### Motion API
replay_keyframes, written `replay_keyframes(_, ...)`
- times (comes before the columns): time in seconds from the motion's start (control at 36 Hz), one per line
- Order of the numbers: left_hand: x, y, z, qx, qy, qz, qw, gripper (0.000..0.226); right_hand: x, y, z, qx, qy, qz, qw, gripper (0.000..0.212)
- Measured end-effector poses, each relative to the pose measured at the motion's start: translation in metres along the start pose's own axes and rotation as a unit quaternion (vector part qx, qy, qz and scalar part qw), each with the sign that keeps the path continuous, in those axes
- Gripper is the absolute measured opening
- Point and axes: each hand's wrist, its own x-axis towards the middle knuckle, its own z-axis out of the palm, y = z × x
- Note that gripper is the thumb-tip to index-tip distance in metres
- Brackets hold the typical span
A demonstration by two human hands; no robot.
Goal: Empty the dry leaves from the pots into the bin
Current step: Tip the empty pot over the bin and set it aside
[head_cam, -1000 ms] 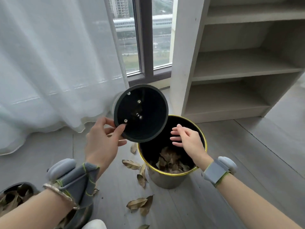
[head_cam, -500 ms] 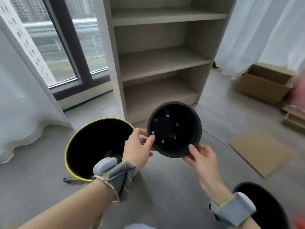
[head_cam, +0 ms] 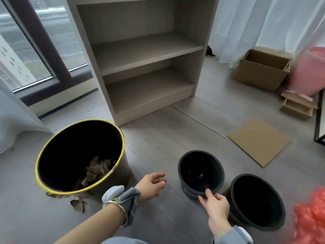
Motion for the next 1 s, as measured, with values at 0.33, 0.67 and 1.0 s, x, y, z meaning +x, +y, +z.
replay_keyframes(0.33, -0.011, -0.016, -0.017, -0.021, 0.057, -0.004, 0.998, 0.028, -0.012, 0.012, 0.015, 0.081, -0.01, 0.065, 0.995, 0.019)
replay_keyframes(0.67, -0.076, -0.019, -0.087, -0.007, 0.111, 0.023, 0.994, 0.017, -0.087, 0.03, 0.07, -0.05, -0.312, 0.053, 0.947, 0.005)
replay_keyframes(1.0, -0.181, -0.067, -0.208, 0.065, 0.182, -0.059, 0.979, 0.017, -0.179, 0.064, 0.157, -0.354, -0.554, 0.092, 0.748, 0.015)
